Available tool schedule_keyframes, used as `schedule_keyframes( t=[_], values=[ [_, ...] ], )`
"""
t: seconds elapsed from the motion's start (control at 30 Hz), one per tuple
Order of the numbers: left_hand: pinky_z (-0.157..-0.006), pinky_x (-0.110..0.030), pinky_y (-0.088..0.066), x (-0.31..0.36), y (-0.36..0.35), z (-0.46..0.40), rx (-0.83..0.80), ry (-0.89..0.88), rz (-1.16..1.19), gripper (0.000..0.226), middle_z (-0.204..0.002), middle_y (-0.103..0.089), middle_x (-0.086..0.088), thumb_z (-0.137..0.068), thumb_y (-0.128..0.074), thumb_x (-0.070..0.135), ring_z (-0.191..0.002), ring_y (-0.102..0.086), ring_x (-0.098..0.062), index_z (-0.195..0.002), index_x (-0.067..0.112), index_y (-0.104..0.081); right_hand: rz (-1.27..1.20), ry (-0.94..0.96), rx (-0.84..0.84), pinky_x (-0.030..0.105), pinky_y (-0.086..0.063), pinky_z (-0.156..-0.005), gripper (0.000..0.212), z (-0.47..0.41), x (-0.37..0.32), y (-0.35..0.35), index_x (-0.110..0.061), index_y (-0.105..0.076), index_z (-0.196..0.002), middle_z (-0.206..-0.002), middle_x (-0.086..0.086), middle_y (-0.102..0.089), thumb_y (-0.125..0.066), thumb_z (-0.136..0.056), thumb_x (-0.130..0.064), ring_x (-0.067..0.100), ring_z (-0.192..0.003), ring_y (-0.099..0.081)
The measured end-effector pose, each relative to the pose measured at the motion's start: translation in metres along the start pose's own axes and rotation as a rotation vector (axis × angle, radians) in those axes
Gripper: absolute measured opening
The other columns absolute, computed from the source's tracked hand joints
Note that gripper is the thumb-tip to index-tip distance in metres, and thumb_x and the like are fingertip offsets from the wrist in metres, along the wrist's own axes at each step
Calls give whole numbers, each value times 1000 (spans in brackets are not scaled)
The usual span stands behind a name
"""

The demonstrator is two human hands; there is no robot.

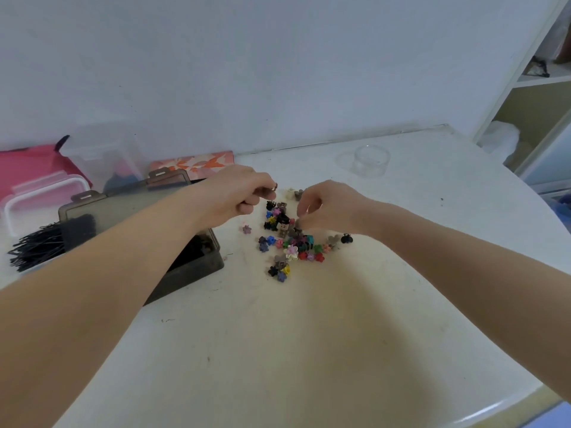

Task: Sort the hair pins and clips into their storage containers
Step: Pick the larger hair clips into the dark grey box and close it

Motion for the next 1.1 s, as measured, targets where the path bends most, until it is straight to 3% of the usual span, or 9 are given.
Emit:
schedule_keyframes(
  t=[0.17,0.3,0.37,0.5,0.6,0.7,0.8,0.9,1.1],
  values=[
    [-47,-18,-37,-8,9,5,-7,110,249,11,-74,-58,-4,-93,-53,13,-53,-41,-9,-100,7,-59,225,122,50,34,-55,-73,17,2,-11,-16,-22,-66,-94,-91,-6,-62,-68,-83,-36,16,-84,-62],
    [-50,-19,-48,-7,10,8,-29,162,452,15,-73,-58,-5,-95,-52,18,-56,-52,-11,-89,8,-61,83,70,63,27,-51,-60,8,-2,-11,-11,-22,-68,-87,-88,-9,-64,-62,-83,-19,15,-80,-64],
    [-47,-16,-48,-6,7,7,-52,152,421,18,-72,-59,-4,-98,-57,22,-54,-52,-8,-85,10,-58,-156,-16,75,24,-42,-54,12,-5,-8,-4,-17,-70,-88,-86,-3,-70,-59,-82,-17,16,-70,-60],
    [-46,-18,-46,-9,-3,9,-134,75,-97,11,-77,-66,-4,-96,-60,14,-51,-51,-6,-103,6,-60,-839,-274,39,23,-31,-45,11,-5,1,10,-5,-63,-82,-72,4,-56,-54,-84,-11,16,-56,-42],
    [-47,-22,-46,-9,-9,10,-134,-48,-549,14,-84,-74,-5,-95,-56,11,-53,-52,-11,-108,10,-59,-1089,-319,-47,22,-31,-42,9,-3,5,12,-8,-53,-79,-72,7,-54,-51,-87,-12,16,-53,-44],
    [-58,-25,-47,-6,-18,11,-126,-214,-943,20,-92,-69,-2,-97,-55,29,-67,-56,-14,-108,12,-59,-937,-293,-66,20,-31,-40,11,-3,3,10,-7,-58,-86,-71,4,-54,-54,-94,-15,14,-53,-44],
    [-78,-33,-50,-8,-24,9,-104,-249,-1109,36,-103,-65,-3,-93,-56,49,-90,-61,-19,-104,15,-60,-760,-280,-60,20,-33,-41,11,-2,-1,6,-5,-64,-95,-70,3,-58,-57,-92,-13,13,-52,-47],
    [-73,-35,-50,-14,-27,7,-33,-259,-1189,47,-96,-65,-3,-86,-56,60,-87,-61,-20,-97,15,-63,-761,-279,-42,21,-34,-39,12,-5,-4,5,-5,-63,-98,-72,4,-60,-55,-90,-11,14,-51,-51],
    [-56,-29,-39,-12,-34,8,86,-310,-1253,40,-87,-64,-6,-91,-49,46,-79,-62,-25,-91,8,-63,-690,-281,43,21,-32,-42,5,-12,-5,8,-7,-62,-88,-62,2,-53,-59,-88,-11,17,-56,-50]
  ],
)
Point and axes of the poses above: each hand's wrist, its own z-axis away from the middle knuckle, its own y-axis out of the back of the hand, x = y × z, the point moved 2 cm from there along -z, towards the middle knuckle
